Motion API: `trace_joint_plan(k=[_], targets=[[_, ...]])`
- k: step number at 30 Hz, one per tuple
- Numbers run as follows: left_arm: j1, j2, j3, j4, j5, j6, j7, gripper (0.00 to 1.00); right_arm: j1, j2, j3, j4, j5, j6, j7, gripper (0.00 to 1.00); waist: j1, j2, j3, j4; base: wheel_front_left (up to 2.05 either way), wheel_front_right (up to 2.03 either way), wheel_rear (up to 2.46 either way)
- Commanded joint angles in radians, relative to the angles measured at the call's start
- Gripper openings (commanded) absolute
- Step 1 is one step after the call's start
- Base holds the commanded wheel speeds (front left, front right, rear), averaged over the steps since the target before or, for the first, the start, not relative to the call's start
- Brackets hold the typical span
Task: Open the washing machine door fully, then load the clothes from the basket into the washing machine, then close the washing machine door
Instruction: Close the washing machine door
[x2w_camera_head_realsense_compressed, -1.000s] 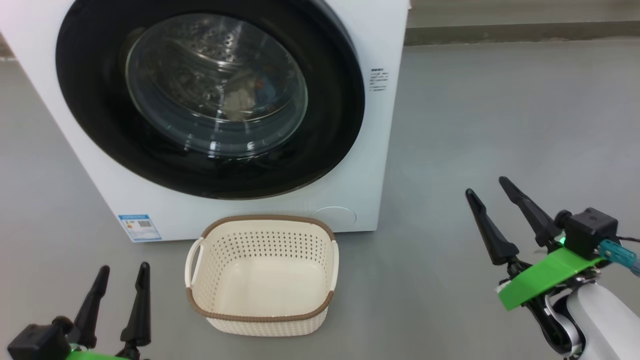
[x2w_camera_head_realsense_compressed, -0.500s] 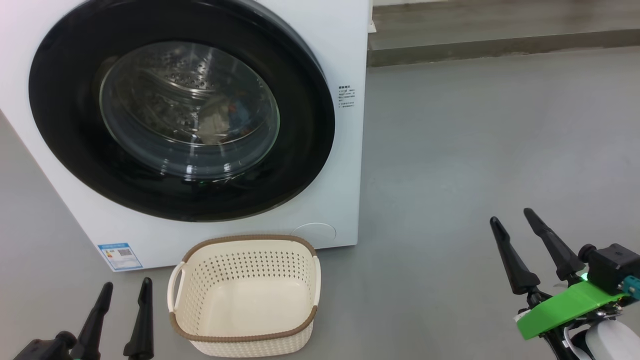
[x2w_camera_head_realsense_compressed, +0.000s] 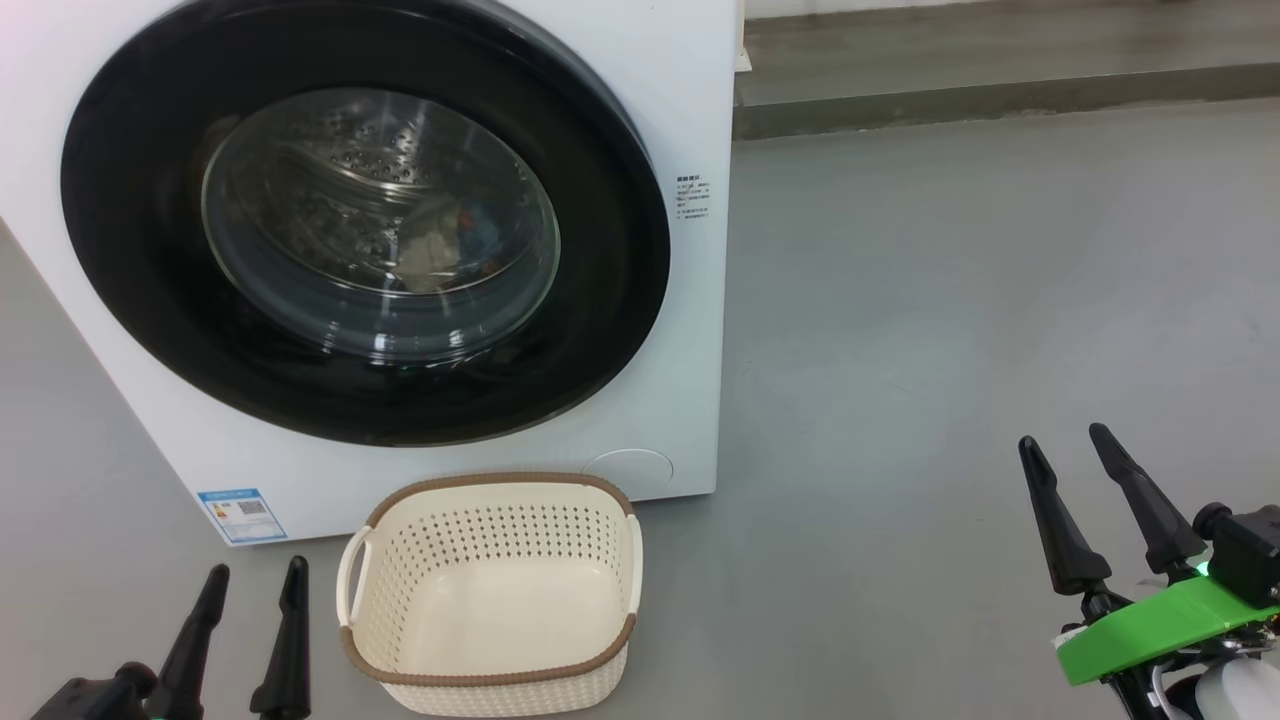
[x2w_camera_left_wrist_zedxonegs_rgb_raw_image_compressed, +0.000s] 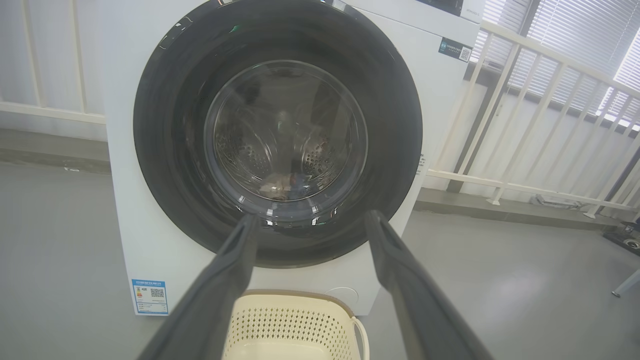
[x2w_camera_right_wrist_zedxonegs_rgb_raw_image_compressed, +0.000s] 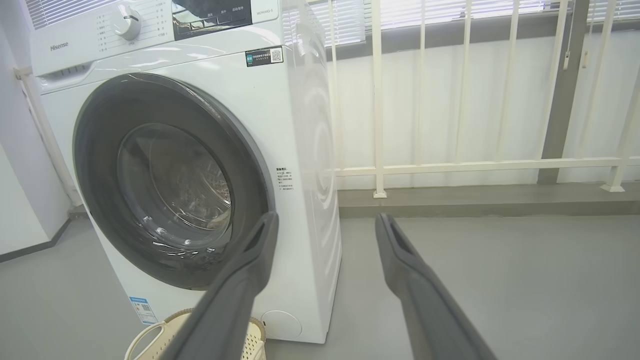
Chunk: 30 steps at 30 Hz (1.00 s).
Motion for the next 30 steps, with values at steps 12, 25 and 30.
trace_joint_plan(k=[12,25,30], targets=[[-0.027,0.023,0.045,-0.02,0.012,0.001,-0.006,1.0,0.009,-0.008,-0.004,-0.026,-0.013,-0.003,-0.005,1.0,0.0,0.0,-0.001,0.013,0.0,0.0,0.0],[-0.025,0.016,0.053,-0.023,0.01,0.001,-0.006,1.0,0.009,-0.009,-0.003,-0.021,-0.011,-0.003,-0.005,1.0,0.0,0.0,-0.002,0.015,0.0,0.0,0.0],[-0.025,0.014,0.055,-0.022,0.008,0.001,-0.006,1.0,0.008,-0.008,-0.002,-0.02,-0.011,-0.003,-0.005,1.0,0.0,0.0,-0.001,0.016,0.0,0.0,0.0]])
